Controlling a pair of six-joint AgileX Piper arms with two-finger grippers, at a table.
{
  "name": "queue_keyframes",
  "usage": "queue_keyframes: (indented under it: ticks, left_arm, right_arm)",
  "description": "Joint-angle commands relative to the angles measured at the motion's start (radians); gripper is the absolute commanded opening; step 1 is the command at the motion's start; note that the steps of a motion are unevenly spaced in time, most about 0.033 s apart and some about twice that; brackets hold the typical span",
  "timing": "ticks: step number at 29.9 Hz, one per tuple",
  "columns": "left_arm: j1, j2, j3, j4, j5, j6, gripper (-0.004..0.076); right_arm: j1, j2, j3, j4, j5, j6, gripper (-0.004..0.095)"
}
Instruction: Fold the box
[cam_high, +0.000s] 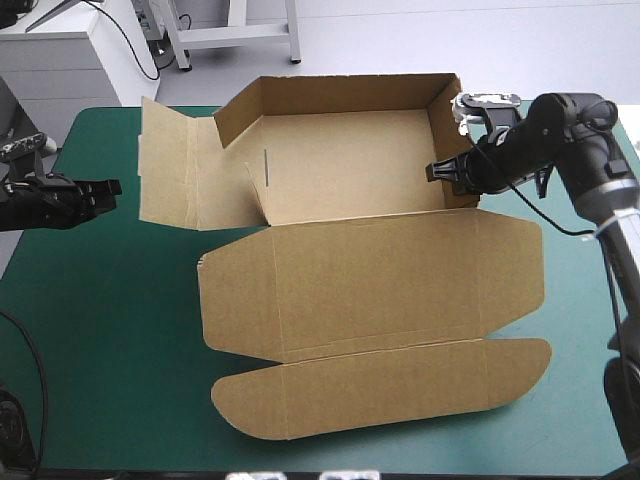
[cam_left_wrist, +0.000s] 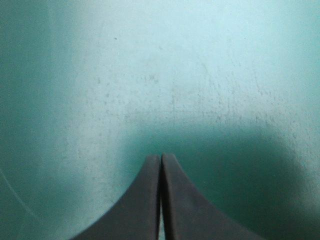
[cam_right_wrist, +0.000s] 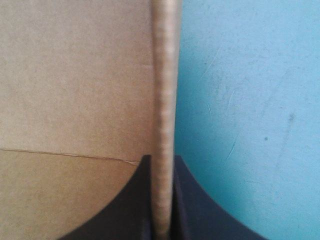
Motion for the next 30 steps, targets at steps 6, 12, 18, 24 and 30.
queue_keyframes:
  ticks: [6, 12, 18, 24, 30]
  left_arm:
    - [-0.001, 0.052, -0.026, -0.123, -0.044, -0.005, -0.0008]
    - [-0.104, 0.069, -0.027, -0.172, -0.047, 0.004, -0.0009]
    - [-0.267, 0.069, -0.027, -0.177, -0.05, 0.002, -0.0009]
    - [-0.362, 0.039, -0.027, -0.189, -0.069, -0.009, -0.0009]
    - [-0.364, -0.034, -0.027, -0.246, -0.065, -0.019, -0.0009]
  right_arm:
    - [-0.006, -0.198, 0.035, 0.061, 0.009, -0.048, -0.0014]
    - [-0.006, -0.198, 0.035, 0.151, -0.007, -0.078, -0.0014]
    - [-0.006, -0.17, 0.035, 0.159, -0.022, -0.081, -0.0014]
    - [-0.004, -0.125, 0.035, 0.126, -0.02, -0.081, -0.0014]
    - [-0.004, -0.102, 0.035, 0.069, -0.03, -0.064, -0.0014]
